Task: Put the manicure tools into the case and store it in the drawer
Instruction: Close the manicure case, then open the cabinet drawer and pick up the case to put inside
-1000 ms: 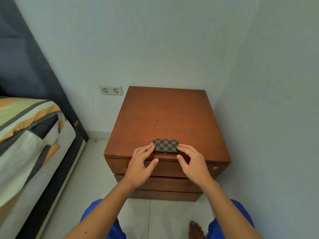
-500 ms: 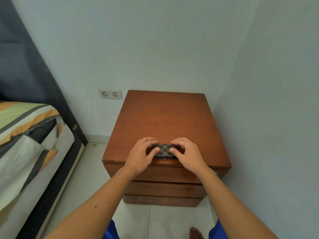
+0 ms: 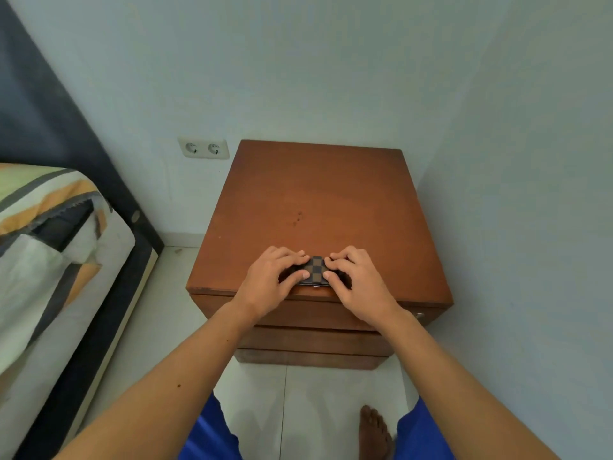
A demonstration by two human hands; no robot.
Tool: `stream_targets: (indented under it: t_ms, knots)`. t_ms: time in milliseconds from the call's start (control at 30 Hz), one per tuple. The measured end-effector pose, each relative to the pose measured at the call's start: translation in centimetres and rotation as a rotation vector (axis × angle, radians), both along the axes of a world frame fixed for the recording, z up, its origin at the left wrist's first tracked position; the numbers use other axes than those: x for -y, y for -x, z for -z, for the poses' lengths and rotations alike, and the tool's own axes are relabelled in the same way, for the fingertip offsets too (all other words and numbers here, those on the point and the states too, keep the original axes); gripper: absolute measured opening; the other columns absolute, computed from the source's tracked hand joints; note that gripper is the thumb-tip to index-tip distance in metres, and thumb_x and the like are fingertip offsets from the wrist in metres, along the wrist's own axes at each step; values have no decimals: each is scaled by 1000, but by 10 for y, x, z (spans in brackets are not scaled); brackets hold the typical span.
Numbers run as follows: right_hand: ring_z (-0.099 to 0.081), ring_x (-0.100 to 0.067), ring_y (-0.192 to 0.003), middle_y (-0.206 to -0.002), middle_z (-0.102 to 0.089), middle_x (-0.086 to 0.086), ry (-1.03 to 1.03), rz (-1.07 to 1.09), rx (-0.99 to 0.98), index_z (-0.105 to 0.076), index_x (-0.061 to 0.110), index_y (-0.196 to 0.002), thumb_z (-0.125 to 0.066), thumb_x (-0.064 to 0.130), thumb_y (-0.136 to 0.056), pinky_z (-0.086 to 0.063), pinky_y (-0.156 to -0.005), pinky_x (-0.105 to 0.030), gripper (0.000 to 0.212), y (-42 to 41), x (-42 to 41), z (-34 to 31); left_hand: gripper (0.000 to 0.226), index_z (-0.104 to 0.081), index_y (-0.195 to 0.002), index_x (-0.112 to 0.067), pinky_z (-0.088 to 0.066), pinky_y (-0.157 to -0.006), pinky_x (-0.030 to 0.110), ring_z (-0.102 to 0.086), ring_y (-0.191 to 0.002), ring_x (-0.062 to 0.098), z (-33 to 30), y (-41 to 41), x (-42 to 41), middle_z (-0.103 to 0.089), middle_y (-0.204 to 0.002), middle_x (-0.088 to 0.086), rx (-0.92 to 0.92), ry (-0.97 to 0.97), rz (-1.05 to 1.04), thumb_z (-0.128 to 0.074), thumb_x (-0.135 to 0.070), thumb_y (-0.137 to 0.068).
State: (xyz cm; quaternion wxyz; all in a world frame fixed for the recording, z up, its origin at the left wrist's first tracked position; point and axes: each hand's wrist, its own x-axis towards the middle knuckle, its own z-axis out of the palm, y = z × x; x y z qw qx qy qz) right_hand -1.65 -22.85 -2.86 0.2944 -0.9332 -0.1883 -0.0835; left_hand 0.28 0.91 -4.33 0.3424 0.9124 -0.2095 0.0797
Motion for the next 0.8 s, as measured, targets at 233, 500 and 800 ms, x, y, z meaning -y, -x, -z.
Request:
stream_targets:
  t_ms: [233,500,800]
  knots:
    - [-50,-17,-118,-122,-58,3,5,66,-29,-68,12,-130,-58,31,-105,-45,-103,-30,33,5,-9,-6,37,-70,-137,-24,-52,-106,38,-60,-125,15,-7,10,8,-70,-135,-6,3,-23,-98,-69,-39,-103]
    - [-47,-21,-133,-140,-56,-3,-72,282,5,-55,16,-144,-66,37,-99,-38,-113,-33,51,43,44,-5,60,-65,-136,-15,-46,-111,40,-55,-133,23,-1,57,-57,-63,-141,4,171,-174,-228,-73,-58,-95]
    - [-39,-35,-145,-155,-44,-17,-296,792,-244,-35,4,-154,-65,74,-85,-37,-119,-53,103,86,118,34,79,-45,-155,-15,-44,-113,37,-53,-132,18,16,83,-102,-56,-148,3,-179,284,-647,-84,-42,-91]
